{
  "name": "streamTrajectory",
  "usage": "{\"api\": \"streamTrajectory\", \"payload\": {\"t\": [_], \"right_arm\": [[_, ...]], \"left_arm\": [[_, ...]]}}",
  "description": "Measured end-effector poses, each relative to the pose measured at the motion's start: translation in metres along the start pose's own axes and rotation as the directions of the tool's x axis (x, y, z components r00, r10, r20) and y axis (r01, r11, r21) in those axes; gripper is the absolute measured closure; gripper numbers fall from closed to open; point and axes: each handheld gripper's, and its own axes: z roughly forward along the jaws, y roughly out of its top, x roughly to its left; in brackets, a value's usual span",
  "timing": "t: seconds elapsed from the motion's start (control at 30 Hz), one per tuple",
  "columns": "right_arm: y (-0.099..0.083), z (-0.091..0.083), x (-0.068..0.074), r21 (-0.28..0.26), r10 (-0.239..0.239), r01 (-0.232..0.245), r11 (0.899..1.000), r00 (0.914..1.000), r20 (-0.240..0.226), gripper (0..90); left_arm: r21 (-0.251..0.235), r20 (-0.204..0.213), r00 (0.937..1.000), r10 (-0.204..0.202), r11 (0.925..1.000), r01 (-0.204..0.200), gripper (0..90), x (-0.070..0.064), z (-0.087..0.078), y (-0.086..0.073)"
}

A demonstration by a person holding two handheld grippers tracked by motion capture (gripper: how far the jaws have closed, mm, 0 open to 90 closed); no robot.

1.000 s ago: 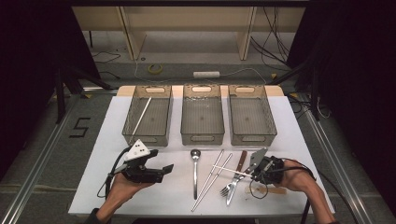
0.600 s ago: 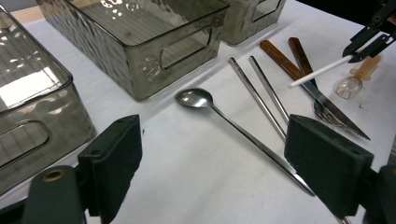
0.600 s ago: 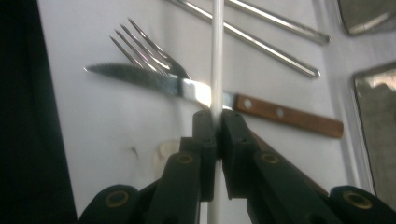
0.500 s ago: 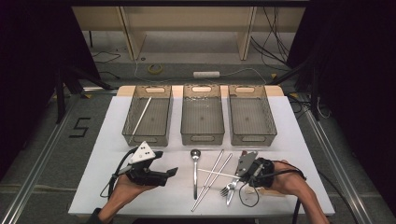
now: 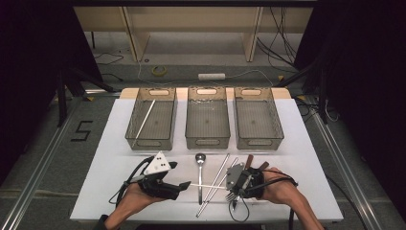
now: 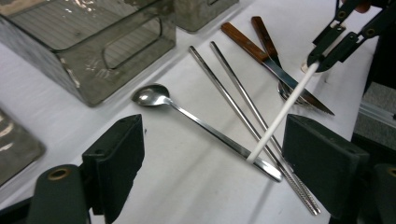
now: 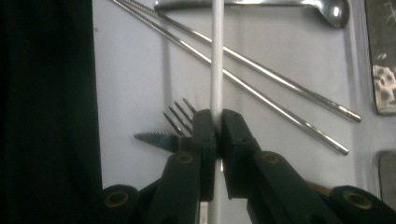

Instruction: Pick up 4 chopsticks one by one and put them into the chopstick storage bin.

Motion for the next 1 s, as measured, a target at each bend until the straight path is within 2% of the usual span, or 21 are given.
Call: {"api": "streamTrajectory", "payload": {"t": [0.07,0.3,0.6,0.63,0.77,1.0], "right_arm": [[0.004,0.0,0.0,0.002,-0.025,0.025,1.0,0.9997,-0.003,85.3],[0.015,0.002,0.004,-0.005,-0.048,0.048,0.999,0.9988,-0.006,85.3],[0.023,0.002,0.008,-0.001,-0.077,0.077,0.997,0.997,-0.009,85.3],[0.024,0.002,0.008,0.003,-0.085,0.085,0.996,0.9964,-0.003,85.3],[0.026,0.003,0.01,0.008,-0.079,0.079,0.997,0.9968,-0.009,85.3],[0.03,0.004,0.012,0.015,-0.094,0.094,0.995,0.9955,-0.012,85.3]], "left_arm": [[0.014,0.01,0.9997,0.023,0.9996,-0.023,21.2,-0.004,0.002,0.0],[0.046,0.042,0.9965,0.072,0.9962,-0.074,27.0,-0.014,0.008,0.001],[0.069,0.066,0.99,0.125,0.9892,-0.13,37.2,-0.018,0.01,-0.001],[0.07,0.072,0.9884,0.133,0.9879,-0.138,38.9,-0.019,0.01,-0.001],[0.106,0.088,0.9778,0.19,0.9742,-0.199,44.8,-0.022,0.011,-0.002],[0.139,0.108,0.9691,0.222,0.9619,-0.236,52.6,-0.027,0.014,-0.004]]}}
